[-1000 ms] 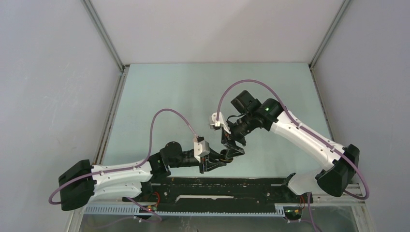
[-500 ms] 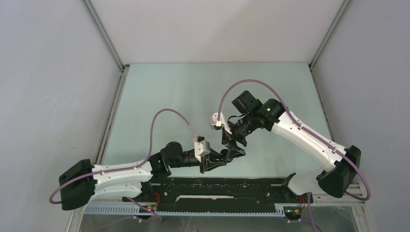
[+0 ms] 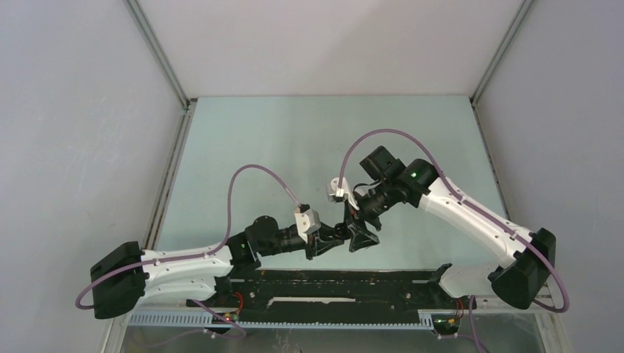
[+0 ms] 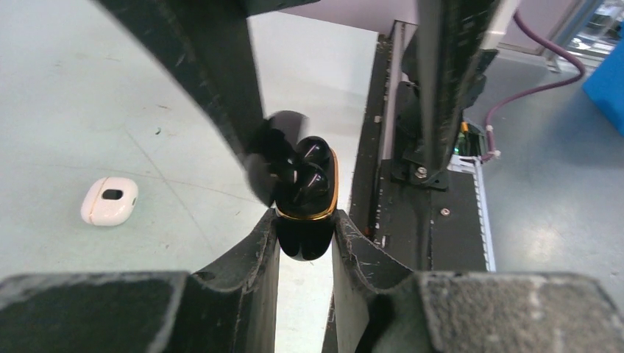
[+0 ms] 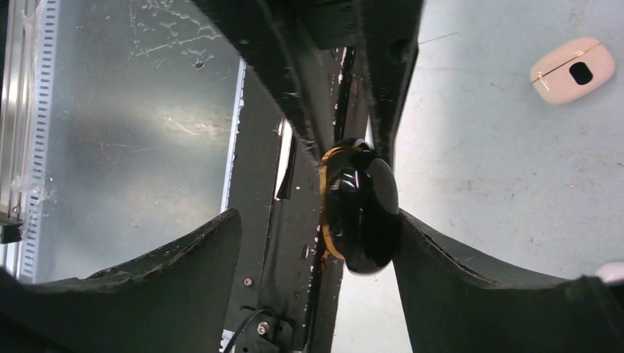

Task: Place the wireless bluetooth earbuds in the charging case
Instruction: Close the charging case with the earbuds, then place the charging case with the earbuds at the center of the board.

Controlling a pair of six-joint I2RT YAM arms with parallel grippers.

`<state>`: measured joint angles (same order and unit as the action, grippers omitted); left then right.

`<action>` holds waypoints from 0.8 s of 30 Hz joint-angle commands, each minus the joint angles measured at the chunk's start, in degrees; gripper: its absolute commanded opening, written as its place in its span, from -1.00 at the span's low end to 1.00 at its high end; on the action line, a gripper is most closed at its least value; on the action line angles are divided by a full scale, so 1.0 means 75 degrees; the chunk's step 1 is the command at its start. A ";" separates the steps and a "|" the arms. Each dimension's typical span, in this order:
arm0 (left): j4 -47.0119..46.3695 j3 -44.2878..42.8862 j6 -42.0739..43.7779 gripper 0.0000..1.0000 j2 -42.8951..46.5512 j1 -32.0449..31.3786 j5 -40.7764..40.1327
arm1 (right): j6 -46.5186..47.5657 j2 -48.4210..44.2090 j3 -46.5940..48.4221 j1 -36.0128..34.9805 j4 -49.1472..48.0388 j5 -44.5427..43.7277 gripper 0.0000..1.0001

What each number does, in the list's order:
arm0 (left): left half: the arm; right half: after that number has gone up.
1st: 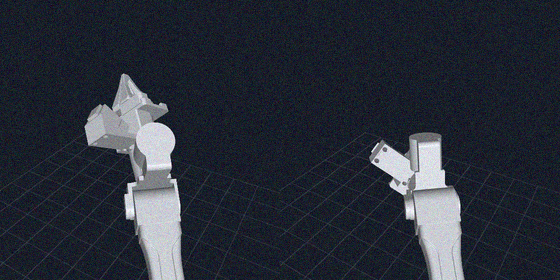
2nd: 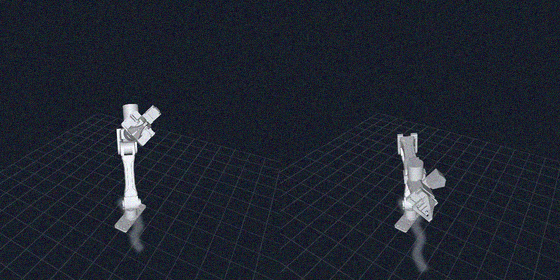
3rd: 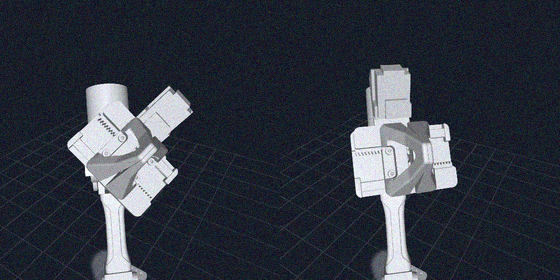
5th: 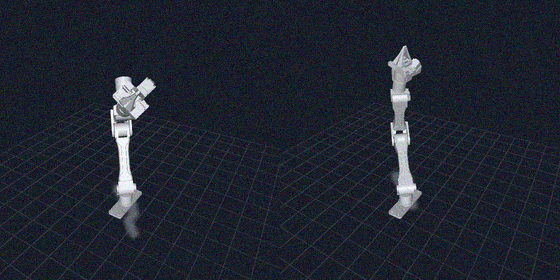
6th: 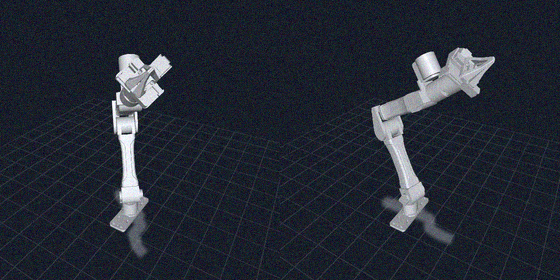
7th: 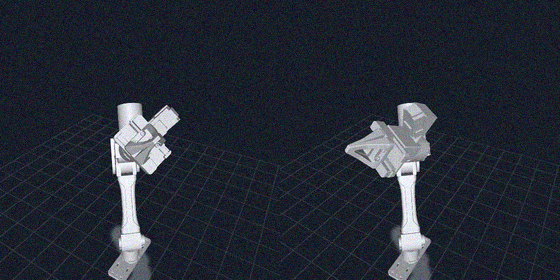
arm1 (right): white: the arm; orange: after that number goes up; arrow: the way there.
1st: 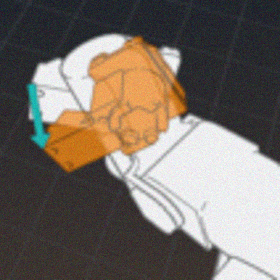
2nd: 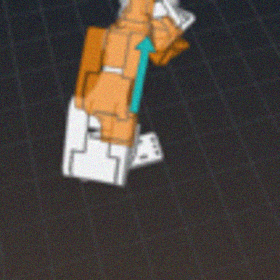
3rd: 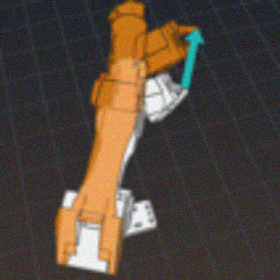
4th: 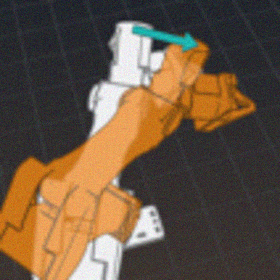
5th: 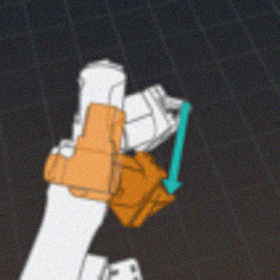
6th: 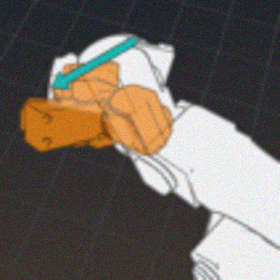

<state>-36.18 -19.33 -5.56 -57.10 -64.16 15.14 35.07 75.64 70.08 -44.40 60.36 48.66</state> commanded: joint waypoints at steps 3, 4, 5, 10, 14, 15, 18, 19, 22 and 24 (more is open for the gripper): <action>-0.0245 -0.0251 -0.0227 -1.00 -0.0360 0.0041 -0.1143 | -0.0076 -0.1477 0.0084 0.0393 0.0122 -0.0211 0.51; -0.0239 -0.0266 -0.0301 -1.00 -0.0467 0.0080 -0.1165 | -0.0081 -0.1765 0.0078 0.0590 0.0151 -0.0277 0.51; -0.0244 -0.0287 -0.0372 -1.00 -0.0568 0.0101 -0.1178 | -0.0092 -0.2060 0.0077 0.0855 0.0184 -0.0364 0.52; -0.0217 -0.0406 -0.1010 -0.99 -0.1156 0.0188 -0.1801 | -0.1023 -0.3472 -0.1026 0.2519 -0.1268 -0.1293 0.60; 0.0035 -0.0686 -0.1997 -0.94 -0.1742 0.0405 -0.1983 | -0.1664 -0.3510 -0.2276 0.4047 -0.3026 -0.0867 0.69; 0.0203 -0.0857 -0.2275 -0.93 -0.1923 0.0489 -0.1864 | -0.1856 -0.3395 -0.2545 0.4457 -0.3449 -0.0611 0.71; 0.0771 -0.1492 -0.2992 -0.81 -0.2553 0.0679 -0.1513 | -0.1980 -0.3116 -0.2704 0.4913 -0.3794 -0.0697 0.99; 0.0943 -0.1656 -0.3178 -0.78 -0.2744 0.0725 -0.1435 | -0.1894 -0.3167 -0.2692 0.4883 -0.3781 -0.0963 0.99; 0.0999 -0.1982 -0.3571 -0.72 -0.3281 0.0795 -0.1185 | -0.2110 -0.3557 -0.3043 0.4809 -0.4142 -0.1534 0.99; 0.0999 -0.2231 -0.3833 -0.70 -0.3668 0.0825 -0.1161 | -0.2139 -0.3810 -0.3231 0.4726 -0.4200 -0.1753 0.99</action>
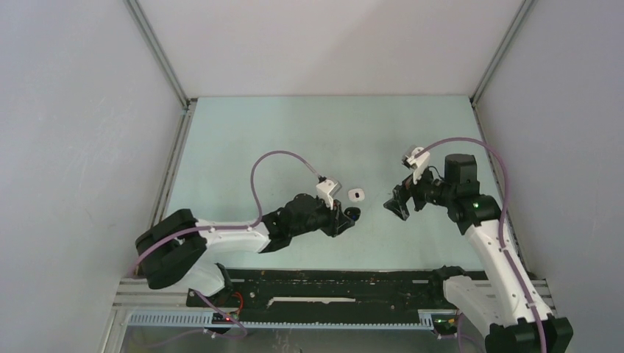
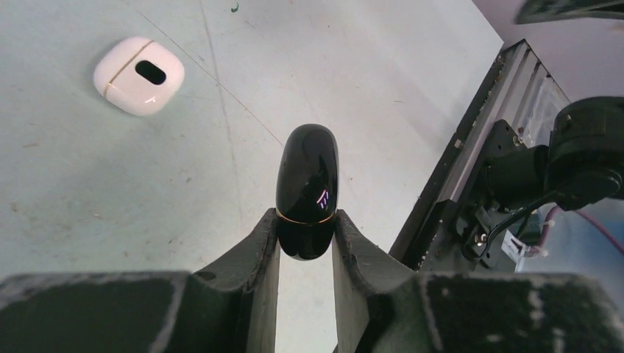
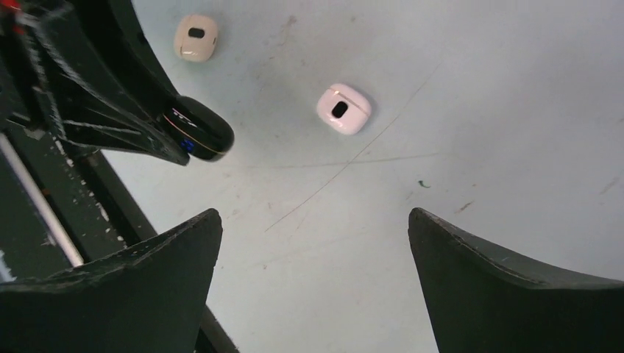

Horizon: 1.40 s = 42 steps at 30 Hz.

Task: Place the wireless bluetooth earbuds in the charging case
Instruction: Place the charging case with the earbuds at the center of the board.

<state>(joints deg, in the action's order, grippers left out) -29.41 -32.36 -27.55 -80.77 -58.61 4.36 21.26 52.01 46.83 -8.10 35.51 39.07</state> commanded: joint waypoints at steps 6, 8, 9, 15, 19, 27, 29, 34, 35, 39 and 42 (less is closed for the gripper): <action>0.0098 -0.1489 -0.1963 -0.60 -0.1802 0.0234 0.0983 | -0.0320 -0.0813 -0.0244 -0.0065 -0.1024 -0.1274 0.99; 0.0070 -0.1706 -0.2343 -0.57 -0.2130 0.0280 0.1219 | -0.0305 -0.0795 -0.0244 -0.0062 -0.1003 -0.1301 0.99; 0.0027 -0.1766 -0.2510 -0.56 -0.2248 0.0304 0.1314 | -0.0287 -0.0784 -0.0244 -0.0058 -0.0982 -0.1287 0.99; 0.0100 -0.1860 -0.3076 -0.47 -0.2671 0.0540 0.1728 | -0.0149 -0.0636 -0.0244 -0.0068 -0.0904 -0.1203 1.00; 0.0379 -0.1715 -0.3248 -0.42 -0.2773 0.0791 0.1889 | -0.0084 -0.0556 -0.0244 -0.0111 -0.0884 -0.1242 1.00; 0.3020 -0.2176 -0.2034 -0.14 -0.2429 0.0977 0.1085 | 0.0044 -0.0376 -0.0244 -0.0233 -0.0866 -0.1415 1.00; 0.3719 -0.2415 -0.1626 -0.08 -0.2385 0.1000 0.0762 | 0.0054 -0.0341 -0.0244 -0.0270 -0.0877 -0.1482 0.99; 0.5356 -0.2950 -0.0698 0.04 -0.2246 0.1056 -0.0094 | 0.0087 -0.0257 -0.0244 -0.0317 -0.0871 -0.1609 0.99; 0.5614 -0.3002 -0.0553 0.05 -0.2163 0.1083 -0.0286 | 0.0093 -0.0239 -0.0244 -0.0330 -0.0879 -0.1627 1.00; 0.6395 -0.3074 -0.0060 0.06 -0.1697 0.1286 -0.1016 | 0.0156 -0.0140 -0.0244 -0.0347 -0.0882 -0.1746 0.99; 0.6769 -0.3108 0.0225 0.08 -0.1336 0.1406 -0.1498 | 0.0177 -0.0050 -0.0244 -0.0401 -0.0928 -0.1951 0.99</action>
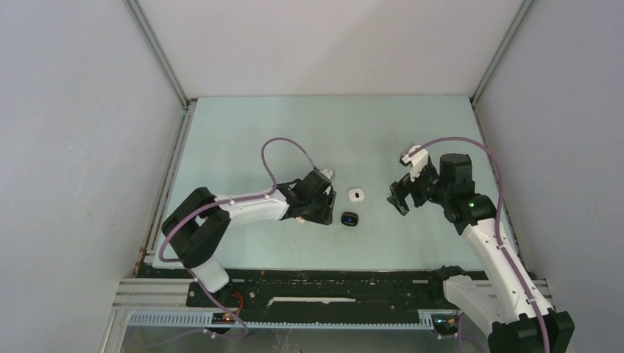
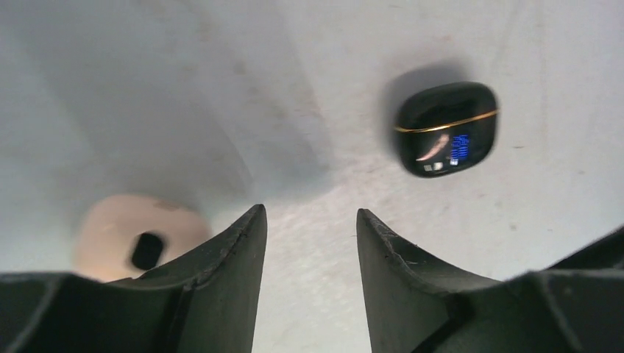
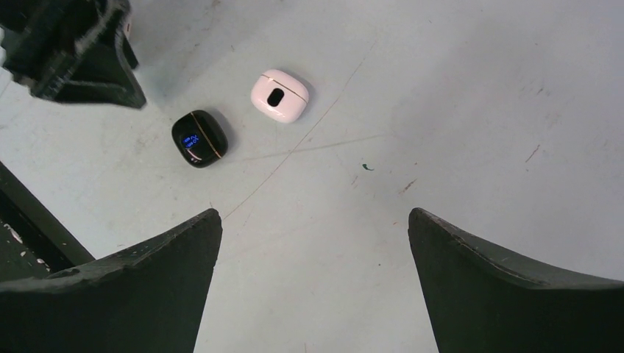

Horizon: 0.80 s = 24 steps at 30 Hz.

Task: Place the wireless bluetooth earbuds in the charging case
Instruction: Place the charging case with the earbuds at the center of the board, then reset both arms

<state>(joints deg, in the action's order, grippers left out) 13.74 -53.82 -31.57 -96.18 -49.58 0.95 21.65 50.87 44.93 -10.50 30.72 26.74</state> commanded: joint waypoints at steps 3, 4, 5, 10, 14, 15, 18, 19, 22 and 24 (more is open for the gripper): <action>0.1242 -0.0270 0.0942 0.10 0.1163 0.0214 -0.1572 | 0.0051 0.0149 0.0010 -0.0090 -0.0391 -0.0574 1.00; 0.1306 -0.0285 0.0959 0.10 0.1334 0.0214 -0.1714 | 0.0007 0.0160 0.0010 -0.0093 -0.0426 -0.0663 1.00; 0.1375 -0.0307 0.0973 0.10 0.1555 0.0233 -0.1874 | -0.0058 0.0171 0.0004 -0.0098 -0.0464 -0.0788 0.99; 0.2146 -0.0628 0.1262 0.17 0.2568 0.0302 -0.2711 | -0.0728 0.0148 -0.0014 -0.0088 -0.0915 -0.1414 1.00; 0.2752 -0.0998 0.1677 0.36 0.3505 0.0547 -0.3081 | -0.1407 -0.0132 -0.0014 -0.0077 -0.1286 -0.1897 1.00; 0.2863 -0.1092 0.1804 0.46 0.3746 0.0656 -0.3140 | -0.1530 -0.0206 -0.0014 -0.0066 -0.1351 -0.1990 0.99; 0.2791 -0.1109 0.2080 0.99 0.4495 0.1010 -0.3562 | -0.2031 -0.0412 -0.0014 -0.0004 -0.1581 -0.2402 0.99; 0.2609 -0.0981 0.2019 0.99 0.4759 0.1188 -0.3796 | -0.2164 -0.0464 -0.0014 0.0041 -0.1652 -0.2537 1.00; 0.1882 -0.0105 0.0854 0.99 0.5665 0.2073 -0.5151 | -0.2390 -0.0504 -0.0014 0.0157 -0.1806 -0.3064 0.99; 0.1142 0.0720 0.0750 0.99 0.6255 0.2808 -0.4610 | -0.2483 -0.0501 -0.0014 0.0209 -0.1914 -0.3520 0.99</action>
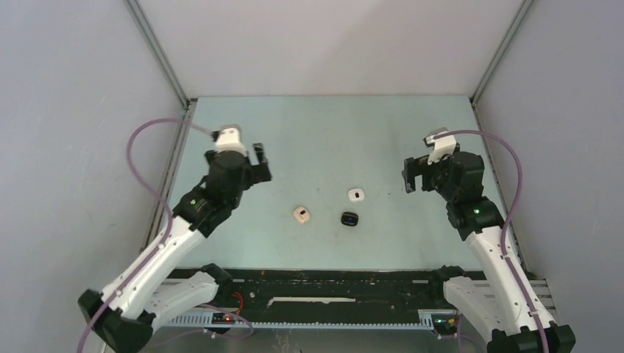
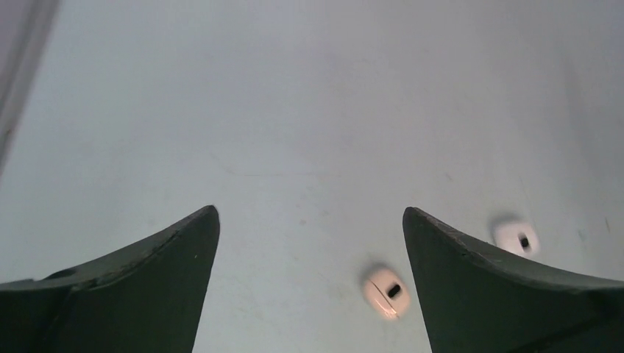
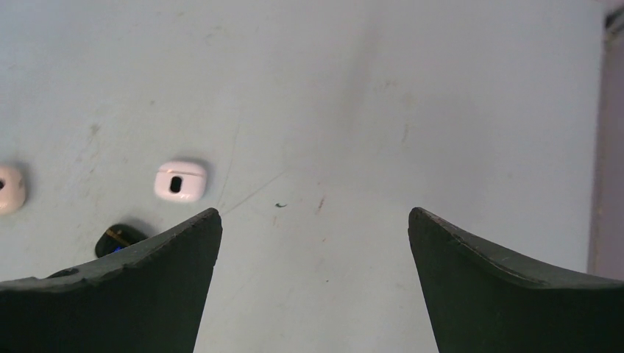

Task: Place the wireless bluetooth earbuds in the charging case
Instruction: Reset both arms

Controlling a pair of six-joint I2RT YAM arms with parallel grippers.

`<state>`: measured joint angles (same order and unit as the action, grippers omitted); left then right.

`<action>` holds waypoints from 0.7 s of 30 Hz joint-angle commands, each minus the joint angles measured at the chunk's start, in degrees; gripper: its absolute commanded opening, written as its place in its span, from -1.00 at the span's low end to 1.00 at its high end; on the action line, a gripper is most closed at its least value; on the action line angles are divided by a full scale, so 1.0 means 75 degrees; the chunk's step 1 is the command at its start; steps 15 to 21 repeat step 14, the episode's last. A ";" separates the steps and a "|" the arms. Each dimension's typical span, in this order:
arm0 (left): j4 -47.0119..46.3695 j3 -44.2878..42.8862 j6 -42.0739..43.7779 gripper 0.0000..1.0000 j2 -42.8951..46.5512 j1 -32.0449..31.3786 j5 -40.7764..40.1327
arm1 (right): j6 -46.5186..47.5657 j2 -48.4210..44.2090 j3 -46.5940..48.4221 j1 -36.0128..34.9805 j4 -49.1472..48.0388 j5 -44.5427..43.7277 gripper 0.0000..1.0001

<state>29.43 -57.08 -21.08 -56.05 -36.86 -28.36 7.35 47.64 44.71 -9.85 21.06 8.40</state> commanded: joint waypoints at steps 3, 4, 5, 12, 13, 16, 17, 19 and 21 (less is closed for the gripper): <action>-0.1463 0.1726 -0.0381 0.99 0.1213 0.1398 -0.0333 | -0.0655 -0.0071 0.0017 0.0176 -0.0724 -0.1500 1.00; -0.1476 0.1653 -0.0147 1.00 0.1201 0.1399 -0.0117 | -0.0653 -0.0051 0.0016 0.0195 -0.0725 -0.1476 0.99; -0.1427 0.1528 0.0164 0.99 0.1147 0.1399 0.0020 | -0.0653 -0.0031 0.0018 0.0209 -0.0721 -0.1453 1.00; -0.1254 0.1302 0.0632 0.99 0.1368 0.1399 -0.0225 | -0.0423 -0.0050 0.0015 0.0264 -0.0658 -0.0890 0.99; -0.1387 0.1462 0.0617 0.99 0.1424 0.1407 -0.0116 | -0.0417 -0.0083 0.0015 0.0269 -0.0642 -0.0808 0.99; -0.1473 0.1615 0.0615 0.99 0.1463 0.1400 0.0107 | -0.0399 -0.0109 0.0015 0.0265 -0.0645 -0.0813 0.99; -0.1473 0.1615 0.0615 0.99 0.1463 0.1400 0.0107 | -0.0399 -0.0109 0.0015 0.0265 -0.0645 -0.0813 0.99; -0.1473 0.1615 0.0615 0.99 0.1463 0.1400 0.0107 | -0.0399 -0.0109 0.0015 0.0265 -0.0645 -0.0813 0.99; -0.1473 0.1615 0.0615 0.99 0.1463 0.1400 0.0107 | -0.0399 -0.0109 0.0015 0.0265 -0.0645 -0.0813 0.99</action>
